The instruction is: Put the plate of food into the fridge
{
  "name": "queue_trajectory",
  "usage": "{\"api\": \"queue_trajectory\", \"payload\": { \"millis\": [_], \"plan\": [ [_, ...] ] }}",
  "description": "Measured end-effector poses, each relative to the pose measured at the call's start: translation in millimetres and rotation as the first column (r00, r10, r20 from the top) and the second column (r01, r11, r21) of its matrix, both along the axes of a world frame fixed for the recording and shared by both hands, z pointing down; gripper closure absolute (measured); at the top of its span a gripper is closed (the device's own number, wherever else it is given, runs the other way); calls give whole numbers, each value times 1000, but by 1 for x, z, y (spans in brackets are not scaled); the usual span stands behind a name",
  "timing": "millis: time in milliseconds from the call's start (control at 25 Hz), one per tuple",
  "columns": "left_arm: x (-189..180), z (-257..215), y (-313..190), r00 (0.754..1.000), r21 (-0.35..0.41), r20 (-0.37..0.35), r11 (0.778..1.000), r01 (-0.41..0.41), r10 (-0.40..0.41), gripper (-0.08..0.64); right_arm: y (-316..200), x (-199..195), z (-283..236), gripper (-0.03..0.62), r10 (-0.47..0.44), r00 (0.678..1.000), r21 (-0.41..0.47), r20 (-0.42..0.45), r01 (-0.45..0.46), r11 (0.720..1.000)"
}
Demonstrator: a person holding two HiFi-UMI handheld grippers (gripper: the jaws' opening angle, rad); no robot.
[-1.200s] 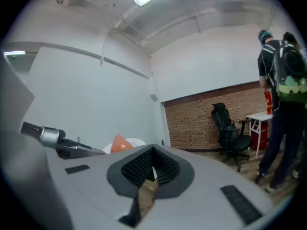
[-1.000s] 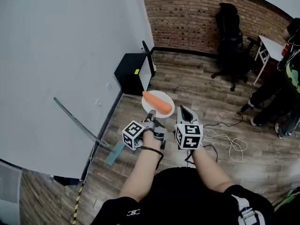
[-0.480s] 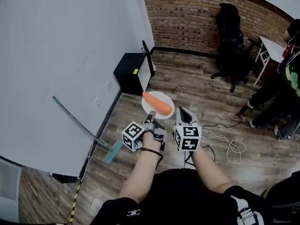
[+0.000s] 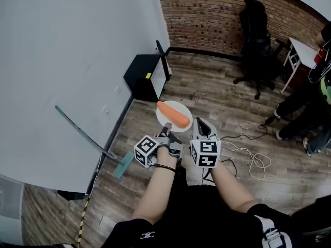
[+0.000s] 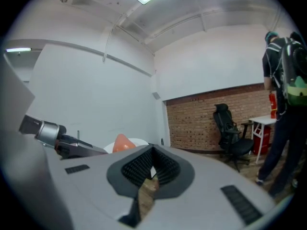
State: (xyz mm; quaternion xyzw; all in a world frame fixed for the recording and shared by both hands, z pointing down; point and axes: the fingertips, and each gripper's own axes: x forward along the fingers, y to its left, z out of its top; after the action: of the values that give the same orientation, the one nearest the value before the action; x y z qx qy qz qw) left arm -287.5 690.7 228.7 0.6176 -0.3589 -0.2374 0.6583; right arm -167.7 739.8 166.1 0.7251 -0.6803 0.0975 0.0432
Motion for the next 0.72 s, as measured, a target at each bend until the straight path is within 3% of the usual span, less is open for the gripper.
{"api": "queue_trajectory", "payload": {
  "millis": [440,720],
  "plan": [
    [47,1,-112,999,-9,-24,999,-46,45,532,-112,43,-11,583,34,999,14,-39,-34,999],
    [47,-21,-206,998,18,-32,999,-47,48,532,-213,50,-38,583,54,998,27,-28,-54,998]
  ]
}}
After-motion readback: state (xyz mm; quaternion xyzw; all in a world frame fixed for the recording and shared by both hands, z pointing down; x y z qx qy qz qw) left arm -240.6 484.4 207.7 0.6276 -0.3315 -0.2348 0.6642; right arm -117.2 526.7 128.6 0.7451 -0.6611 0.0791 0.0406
